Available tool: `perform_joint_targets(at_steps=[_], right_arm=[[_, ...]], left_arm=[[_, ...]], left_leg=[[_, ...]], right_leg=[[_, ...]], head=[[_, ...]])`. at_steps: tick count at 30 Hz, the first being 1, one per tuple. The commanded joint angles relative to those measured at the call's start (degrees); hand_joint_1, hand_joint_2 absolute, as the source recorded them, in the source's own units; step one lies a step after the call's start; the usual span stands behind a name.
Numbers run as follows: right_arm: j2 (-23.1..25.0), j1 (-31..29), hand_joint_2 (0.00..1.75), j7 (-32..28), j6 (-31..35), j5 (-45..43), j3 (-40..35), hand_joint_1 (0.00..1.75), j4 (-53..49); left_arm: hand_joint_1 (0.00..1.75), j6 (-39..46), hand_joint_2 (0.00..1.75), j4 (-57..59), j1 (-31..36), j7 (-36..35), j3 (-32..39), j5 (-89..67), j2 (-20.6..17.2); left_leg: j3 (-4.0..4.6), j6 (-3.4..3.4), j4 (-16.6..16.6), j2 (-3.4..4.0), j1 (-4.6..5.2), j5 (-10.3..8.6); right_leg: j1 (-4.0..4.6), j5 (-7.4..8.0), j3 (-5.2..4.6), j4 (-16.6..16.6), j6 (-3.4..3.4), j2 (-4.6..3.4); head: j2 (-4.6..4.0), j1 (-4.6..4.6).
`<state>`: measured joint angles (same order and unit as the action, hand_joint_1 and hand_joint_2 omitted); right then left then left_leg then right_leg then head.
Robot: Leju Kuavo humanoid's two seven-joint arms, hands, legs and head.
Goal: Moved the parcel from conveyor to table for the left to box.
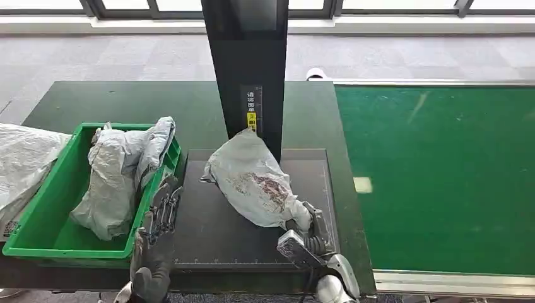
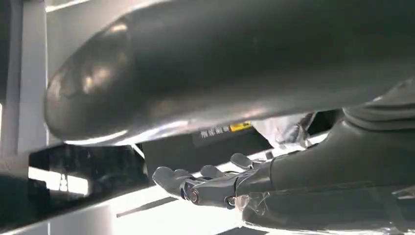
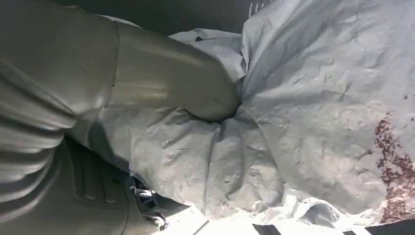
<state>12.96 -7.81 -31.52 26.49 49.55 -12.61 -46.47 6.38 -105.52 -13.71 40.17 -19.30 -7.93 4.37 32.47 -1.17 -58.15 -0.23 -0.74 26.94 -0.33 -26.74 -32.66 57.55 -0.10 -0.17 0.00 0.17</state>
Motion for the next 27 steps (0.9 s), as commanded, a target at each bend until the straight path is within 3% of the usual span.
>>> perform_joint_targets(at_steps=[1,4,5,6,8,9,11,12,13,14,15,27], right_arm=[[-1.1,3.2,1.75,0.4,-3.6,1.1,2.1,1.68,-7.0],[-0.7,5.0,1.75,0.0,-4.9,2.1,2.8,1.71,-9.7],[-0.5,5.6,1.75,-0.3,-5.5,2.2,3.2,1.64,-10.7],[-0.4,6.1,1.75,-0.3,-5.6,2.3,3.6,1.43,-11.7],[-0.4,6.9,1.75,-1.4,-7.6,1.6,4.1,1.45,-13.3],[-0.3,7.1,1.75,-1.4,-7.7,1.8,4.4,1.29,-13.7],[-0.2,7.2,1.75,-1.4,-7.8,1.8,4.5,1.29,-13.9],[-0.2,7.4,1.75,-1.4,-7.8,1.9,4.8,1.15,-14.3],[-0.2,7.4,1.75,-1.4,-7.8,1.9,4.8,1.15,-14.3],[-0.1,7.5,1.75,-1.4,-7.8,1.9,5.1,0.72,-14.6],[0.0,7.6,1.75,-1.2,-7.7,1.8,5.6,0.00,-15.0],[1.0,9.6,1.75,-0.5,-8.0,3.1,9.1,0.00,-20.1]], left_arm=[[0.00,-7.1,0.00,6.1,3.8,-0.2,7.4,-1.5,4.1],[0.00,-10.7,0.00,7.2,4.9,-0.2,9.0,-1.9,4.8],[0.00,-11.6,0.00,7.7,5.3,-0.2,9.3,-2.1,5.0],[0.00,-12.2,0.00,8.1,5.7,-0.2,9.5,-2.2,5.0],[0.00,-13.4,0.00,9.0,6.5,-0.2,9.7,-2.0,4.9],[0.00,-13.7,0.00,9.5,7.0,-0.2,9.7,-2.0,4.8],[0.00,-13.9,0.00,9.8,7.2,-0.2,9.7,-1.9,4.7],[0.00,-14.1,0.00,10.3,7.7,-0.2,9.8,-1.9,4.7],[0.00,-14.1,0.00,10.3,7.7,-0.2,9.8,-1.9,4.7],[0.00,-14.2,0.00,10.4,7.8,-0.2,9.7,-1.8,4.6],[0.00,-14.3,0.00,10.5,7.8,-0.2,9.5,-1.8,4.6],[0.00,-13.2,0.00,12.7,9.5,-0.2,9.8,-3.3,5.3]], left_leg=[[0.00,0.07,0.1,-0.12,0.05,-0.10],[-0.01,0.06,0.1,-0.10,0.07,-0.10],[-0.02,0.04,0.1,-0.09,0.05,-0.05],[-0.02,0.06,0.1,-0.12,0.07,-0.09],[0.00,0.05,0.1,-0.13,0.07,-0.08],[-0.01,0.07,0.2,-0.15,0.07,-0.12],[0.00,0.06,0.1,-0.10,0.07,-0.10],[0.01,0.07,0.2,-0.10,0.10,-0.13],[-0.01,0.06,0.1,-0.08,0.06,-0.08],[0.00,0.07,0.2,-0.08,0.08,-0.12],[0.01,0.09,0.2,-0.08,0.07,-0.14],[0.00,0.04,0.1,-0.08,0.07,-0.07]], right_leg=[[-0.04,0.05,0.04,-0.1,-0.02,0.15],[-0.06,0.04,0.02,-0.1,-0.01,0.14],[-0.04,0.01,0.03,-0.1,-0.01,0.11],[-0.05,0.02,0.02,-0.1,-0.01,0.15],[-0.05,0.01,0.01,-0.1,-0.01,0.16],[-0.05,0.05,0.04,-0.1,-0.02,0.19],[-0.06,0.04,0.00,-0.1,-0.02,0.13],[-0.08,0.06,-0.01,-0.1,-0.02,0.14],[-0.04,0.03,0.02,-0.1,-0.01,0.10],[-0.06,0.07,0.00,-0.1,-0.01,0.11],[-0.05,0.10,-0.01,-0.2,-0.02,0.12],[-0.06,0.02,-0.01,0.0,0.00,0.10]], head=[[-0.02,0.00],[0.00,0.00],[0.00,0.00],[-0.02,0.00],[0.00,0.00],[0.00,0.00],[0.00,0.00],[0.00,0.00],[-0.02,0.00],[0.00,0.00],[0.00,0.00],[0.00,0.00]])
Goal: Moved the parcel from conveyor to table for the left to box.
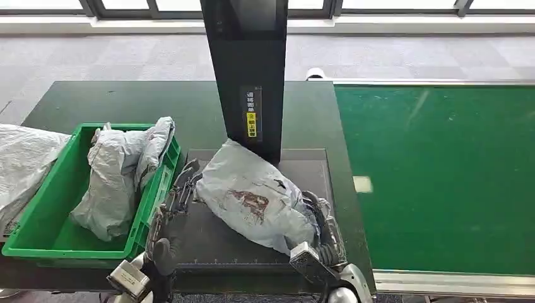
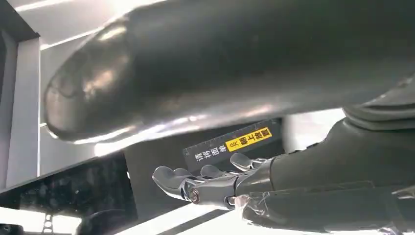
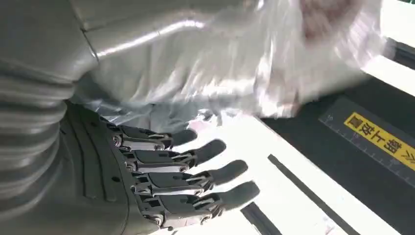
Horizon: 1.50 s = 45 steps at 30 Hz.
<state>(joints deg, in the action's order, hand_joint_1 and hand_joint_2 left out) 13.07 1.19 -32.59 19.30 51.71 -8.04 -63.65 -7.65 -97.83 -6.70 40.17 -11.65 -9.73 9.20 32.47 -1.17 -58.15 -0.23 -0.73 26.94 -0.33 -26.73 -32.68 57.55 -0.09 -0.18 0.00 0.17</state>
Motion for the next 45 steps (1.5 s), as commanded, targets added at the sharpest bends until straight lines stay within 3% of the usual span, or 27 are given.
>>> perform_joint_targets(at_steps=[1,11,21,25,30,33,34,39,45], right_arm=[[0.8,0.6,1.75,0.6,-0.8,1.0,4.5,0.00,-2.9],[0.8,0.6,1.75,0.6,-0.8,1.0,4.5,0.00,-2.9],[1.6,2.7,1.75,-0.2,-0.6,0.7,8.1,0.00,-6.8],[2.4,6.6,1.75,-3.3,-3.0,-1.7,8.0,0.00,-16.2],[1.8,11.2,1.75,-6.8,-7.3,-8.2,2.0,0.00,-31.2],[-2.8,13.9,1.75,-7.4,-8.7,-16.7,-4.0,0.00,-42.2],[-5.2,14.5,1.75,-7.4,-8.4,-19.9,-6.3,0.00,-45.6],[-7.8,16.3,1.75,-7.4,-6.7,-21.6,-8.3,0.00,-52.2],[-8.1,15.9,1.75,-7.4,-5.9,-22.5,-8.5,0.00,-51.9]], left_arm=[[0.00,0.8,0.00,5.0,2.5,-0.2,2.2,-1.5,0.4],[0.00,0.8,0.00,5.0,2.5,-0.2,2.2,-1.5,0.4],[0.00,8.2,0.00,15.2,6.3,-1.4,5.6,-5.8,4.1],[0.00,22.7,0.00,27.5,12.5,-6.5,-0.5,-22.5,5.3],[0.00,26.4,0.00,43.4,19.8,-10.0,-7.3,-31.3,6.2],[0.00,29.1,0.00,50.4,21.7,-11.1,-10.5,-37.1,6.3],[0.00,30.3,1.75,52.7,22.2,-11.8,-11.7,-39.6,6.7],[0.00,30.0,1.75,57.0,23.5,-17.6,-16.1,-48.2,8.1],[0.00,26.2,1.75,67.3,26.1,-25.3,-20.4,-58.5,9.3]], left_leg=[[-0.02,0.06,0.1,-0.08,0.08,-0.10],[-0.02,0.05,0.1,-0.03,0.05,-0.07],[-0.02,0.06,0.2,-0.17,0.07,-0.13],[0.00,0.07,0.1,-0.32,0.08,-0.13],[0.11,0.08,0.1,-0.55,0.16,-0.19],[0.04,0.08,0.0,-0.31,0.16,-0.08],[0.07,0.10,0.1,-0.36,0.18,-0.10],[0.03,0.10,0.0,-0.27,0.16,-0.03],[-0.01,0.10,0.0,-0.17,0.16,-0.03]], right_leg=[[-0.06,0.03,0.02,-0.1,0.00,0.12],[-0.04,0.03,0.01,-0.1,-0.02,0.06],[-0.06,0.05,0.06,-0.1,-0.02,0.21],[-0.07,0.00,0.11,-0.1,-0.03,0.37],[-0.16,-0.02,0.01,0.0,-0.05,0.61],[-0.18,-0.02,0.04,0.0,-0.07,0.34],[-0.21,-0.02,0.02,0.0,-0.08,0.40],[-0.18,-0.01,0.03,0.0,-0.10,0.29],[-0.15,0.04,0.03,-0.1,-0.09,0.20]], head=[[0.00,0.00],[0.00,0.00],[0.00,0.00],[0.00,0.00],[0.00,0.00],[0.00,0.00],[0.00,0.00],[0.00,0.00],[0.00,0.00]])
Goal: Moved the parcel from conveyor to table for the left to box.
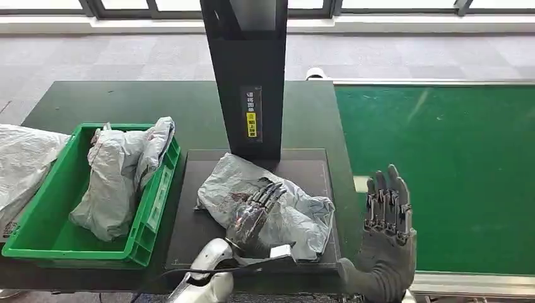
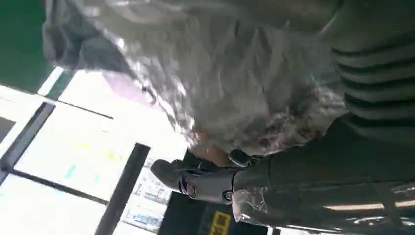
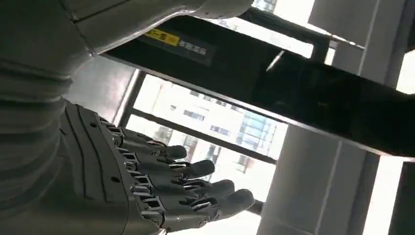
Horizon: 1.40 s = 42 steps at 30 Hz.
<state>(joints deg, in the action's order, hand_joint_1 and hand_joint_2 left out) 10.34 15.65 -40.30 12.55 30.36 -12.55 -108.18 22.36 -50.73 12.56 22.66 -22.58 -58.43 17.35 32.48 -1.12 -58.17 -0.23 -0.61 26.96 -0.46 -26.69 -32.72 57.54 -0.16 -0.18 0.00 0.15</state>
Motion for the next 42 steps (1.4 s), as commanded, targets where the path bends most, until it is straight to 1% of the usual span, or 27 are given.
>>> perform_joint_targets(at_steps=[1,6,9,10,11,13,15,18,22,24,26,29,30,32,33,34,35,36,37,39,42], right_arm=[[-5.1,1.3,1.75,0.3,0.7,-1.0,-3.7,0.00,-7.4],[-5.1,1.3,1.75,0.3,0.7,-1.0,-3.6,0.00,-7.4],[-4.3,1.3,1.75,0.3,0.1,-0.8,-2.8,0.00,-7.8],[-4.1,1.3,1.75,0.3,-0.4,-0.7,-2.5,0.00,-8.1],[-3.8,1.4,1.75,0.3,-0.8,-0.6,-2.1,0.00,-8.3],[-3.4,1.2,1.75,0.3,-1.9,-0.9,-1.6,0.00,-8.4],[-2.7,0.5,1.75,0.3,-3.2,-0.9,-0.9,0.00,-7.8],[-2.6,0.2,1.75,0.3,-3.3,-0.8,-0.8,0.00,-7.6],[-1.8,-1.0,1.75,0.3,-4.6,-0.7,-0.1,0.00,-7.1],[-1.5,-1.3,1.75,0.3,-5.1,-1.0,0.5,0.00,-7.2],[-1.3,-1.4,1.75,0.3,-5.4,-0.8,1.1,0.00,-7.3],[-0.6,-1.0,1.75,0.3,-5.6,-0.6,1.9,0.00,-8.1],[-0.6,-0.9,1.75,0.3,-5.6,-0.6,1.9,0.00,-8.3],[-0.3,-0.7,1.75,0.3,-5.5,-0.4,2.2,0.00,-8.4],[0.0,-0.9,1.75,0.3,-5.9,-0.4,2.3,0.00,-8.3],[0.0,-1.5,1.75,0.3,-6.1,-0.7,2.5,0.00,-7.6],[-0.1,-1.8,1.75,0.3,-6.0,-0.9,2.7,0.00,-7.1],[-0.2,-1.9,1.75,0.3,-5.7,-0.9,3.0,0.00,-7.0],[-0.3,-1.7,1.75,0.3,-5.1,-0.9,3.2,0.00,-7.0],[-0.3,-1.7,1.75,0.3,-5.1,-0.9,3.2,0.00,-7.0],[-0.3,-1.7,1.75,0.3,-5.1,-0.9,3.2,0.00,-7.0]], left_arm=[[0.00,-4.4,1.75,22.7,7.3,-8.8,-9.9,-11.0,1.6],[0.00,-4.4,1.75,23.2,7.4,-9.0,-10.1,-11.4,1.6],[0.00,-4.7,1.75,24.1,7.6,-8.4,-10.3,-11.7,2.0],[0.03,-3.5,1.75,23.6,7.5,-7.6,-10.1,-11.7,2.0],[1.75,-2.3,1.75,22.5,7.3,-6.7,-9.6,-11.1,2.1],[1.75,-1.5,1.75,18.8,6.4,-6.0,-9.0,-10.6,1.7],[1.75,0.1,1.75,12.0,4.4,-4.9,-8.4,-10.3,0.8],[1.75,-0.6,1.75,10.7,4.3,-4.9,-8.6,-10.4,0.8],[1.75,1.6,1.75,-0.9,-0.4,-4.4,-7.4,-9.7,-0.6],[1.75,1.0,1.75,-4.6,-1.9,-4.1,-7.3,-9.4,-1.1],[1.75,1.1,1.75,-6.8,-2.8,-4.1,-7.2,-9.3,-1.5],[1.75,6.3,1.75,-13.2,-5.2,-1.8,-6.1,-8.8,-1.8],[1.75,5.8,1.75,-14.3,-5.4,-2.0,-6.1,-8.7,-1.9],[1.75,12.1,1.75,-18.7,-6.8,0.2,-5.6,-9.7,-2.1],[1.75,17.6,1.75,-25.8,-9.2,3.1,-3.4,-8.8,-1.3],[1.75,17.6,1.75,-33.5,-12.4,6.1,-0.4,-8.3,-0.6],[1.75,17.6,1.75,-39.6,-15.4,8.9,3.7,-10.0,1.8],[1.75,17.6,1.75,-43.6,-16.9,11.0,5.3,-10.1,2.6],[1.75,17.6,1.75,-49.0,-18.4,12.7,6.9,-8.8,2.6],[1.75,17.6,1.75,-49.0,-18.4,12.7,6.9,-8.8,2.6],[1.75,17.6,1.75,-49.0,-18.4,12.7,6.9,-8.8,2.6]], left_leg=[[-0.04,0.04,0.1,-0.15,0.04,-0.05],[0.00,0.08,0.1,-0.09,0.03,-0.10],[-0.12,0.10,0.2,-0.08,0.08,-0.13],[-0.19,0.07,0.1,0.03,0.04,-0.07],[-0.20,0.07,0.1,0.01,0.04,-0.06],[-0.14,0.13,0.1,0.00,0.03,-0.07],[0.05,0.14,0.1,0.07,0.04,-0.05],[0.29,0.19,0.1,0.07,0.04,-0.02],[0.08,0.16,0.1,0.13,0.04,-0.02],[-0.17,0.12,0.1,0.17,0.04,-0.11],[-0.16,0.13,0.1,0.19,0.05,-0.09],[-0.10,0.13,0.1,0.09,0.02,-0.11],[-0.07,0.14,0.1,0.15,0.04,-0.12],[-0.03,0.14,0.2,0.17,0.04,-0.13],[0.08,0.13,0.0,0.14,0.02,-0.11],[0.10,0.15,0.1,0.13,0.04,-0.14],[0.14,0.13,0.0,0.20,0.00,-0.07],[0.15,0.14,0.0,0.23,0.04,-0.09],[0.23,0.13,-0.1,0.28,-0.02,-0.04],[0.22,0.16,0.0,0.46,0.02,-0.01],[0.11,0.14,0.1,0.18,0.02,-0.09]], right_leg=[[-0.03,-0.01,0.10,0.0,-0.02,0.17],[-0.02,0.06,0.06,-0.1,-0.03,0.11],[-0.06,0.07,0.22,-0.2,-0.05,0.13],[-0.04,0.05,0.27,-0.1,-0.04,0.03],[-0.03,0.04,0.33,-0.1,-0.04,0.04],[-0.03,0.07,0.36,-0.1,-0.06,0.06],[-0.05,0.06,0.31,-0.1,-0.08,-0.01],[-0.06,0.07,0.25,-0.1,-0.10,-0.02],[-0.06,0.07,0.31,0.0,-0.08,-0.09],[-0.06,0.13,0.21,0.0,-0.05,-0.13],[-0.07,0.13,0.18,-0.1,-0.06,-0.15],[-0.04,0.12,0.15,-0.1,-0.06,-0.06],[-0.05,0.13,0.10,-0.1,-0.05,-0.10],[-0.05,0.14,0.06,-0.1,-0.03,-0.11],[-0.03,0.12,-0.04,0.0,-0.03,-0.09],[-0.04,0.14,-0.06,-0.1,-0.04,-0.07],[-0.01,0.11,-0.11,0.0,-0.04,-0.16],[-0.05,0.12,-0.14,0.0,-0.05,-0.18],[0.01,0.11,-0.18,0.1,-0.05,-0.23],[-0.02,0.12,-0.23,0.1,-0.05,-0.40],[-0.03,0.09,-0.08,0.0,-0.04,-0.14]], head=[[-0.02,0.02],[0.00,0.00],[0.00,0.02],[0.00,0.00],[0.00,0.02],[0.00,0.02],[0.00,0.00],[0.00,0.00],[0.00,0.02],[0.00,0.00],[0.00,0.00],[0.00,0.00],[0.00,0.00],[-0.02,0.00],[0.00,0.00],[0.00,0.00],[0.00,0.00],[0.00,0.02],[-0.02,0.02],[-0.02,0.00],[0.00,0.00]])
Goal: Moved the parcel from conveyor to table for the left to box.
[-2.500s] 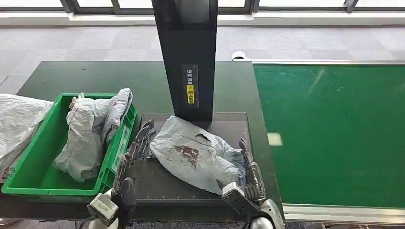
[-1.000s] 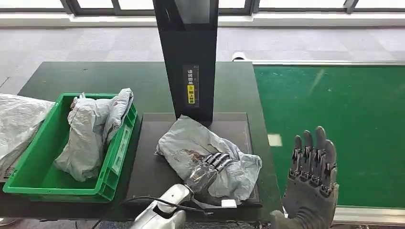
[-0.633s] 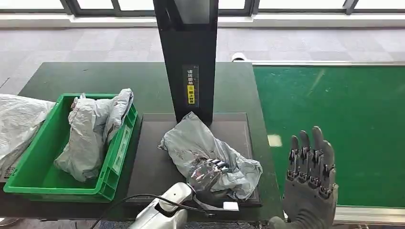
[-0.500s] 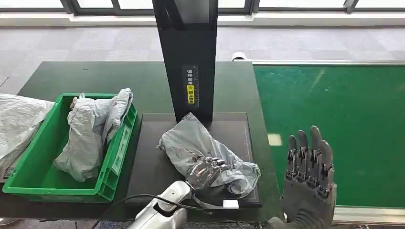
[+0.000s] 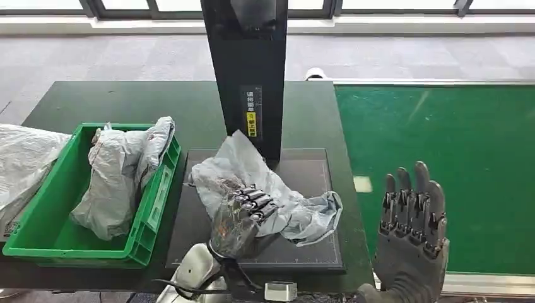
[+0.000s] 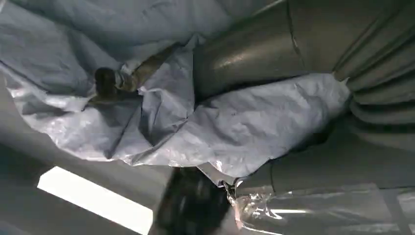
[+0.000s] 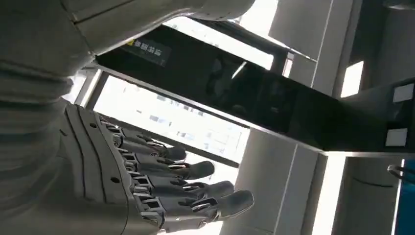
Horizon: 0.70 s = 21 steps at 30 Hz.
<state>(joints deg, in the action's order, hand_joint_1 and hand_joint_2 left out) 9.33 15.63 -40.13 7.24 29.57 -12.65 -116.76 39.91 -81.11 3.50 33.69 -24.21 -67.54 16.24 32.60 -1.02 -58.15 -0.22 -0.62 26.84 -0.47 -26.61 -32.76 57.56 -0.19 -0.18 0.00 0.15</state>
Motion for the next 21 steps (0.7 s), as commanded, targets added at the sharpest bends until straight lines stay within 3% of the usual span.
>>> perform_joint_targets(at_steps=[1,7,12,21], right_arm=[[0.7,-1.6,1.75,0.1,0.2,-0.1,3.3,0.00,1.6],[-0.5,0.9,1.75,0.1,5.3,-0.2,2.7,0.00,1.0],[-3.6,3.4,1.75,0.1,11.1,-1.2,-0.7,0.00,1.9],[-3.9,3.5,1.75,0.1,11.5,-1.3,-0.9,0.00,2.0]], left_arm=[[1.75,0.1,1.75,-18.7,-9.4,1.7,8.6,0.3,3.8],[1.75,0.1,1.75,-40.8,-10.8,6.3,19.3,8.7,3.8],[1.75,0.1,1.75,-43.0,-8.2,6.3,31.9,16.7,3.8],[1.75,0.1,1.75,-42.5,-8.1,6.3,32.5,17.0,3.8]], left_leg=[[-0.01,0.03,0.0,0.11,-0.02,0.04],[0.12,0.06,0.0,0.17,0.00,0.03],[-0.02,0.02,0.1,0.19,0.01,0.01],[0.00,0.05,0.2,0.05,0.02,-0.06]], right_leg=[[0.02,0.01,-0.01,0.0,-0.01,-0.08],[0.01,0.02,-0.15,0.0,-0.01,-0.11],[0.00,0.01,-0.07,0.0,0.02,-0.14],[0.02,0.02,-0.03,-0.1,0.03,0.02]], head=[[0.00,0.00],[0.00,0.00],[0.00,0.00],[0.00,0.02]])
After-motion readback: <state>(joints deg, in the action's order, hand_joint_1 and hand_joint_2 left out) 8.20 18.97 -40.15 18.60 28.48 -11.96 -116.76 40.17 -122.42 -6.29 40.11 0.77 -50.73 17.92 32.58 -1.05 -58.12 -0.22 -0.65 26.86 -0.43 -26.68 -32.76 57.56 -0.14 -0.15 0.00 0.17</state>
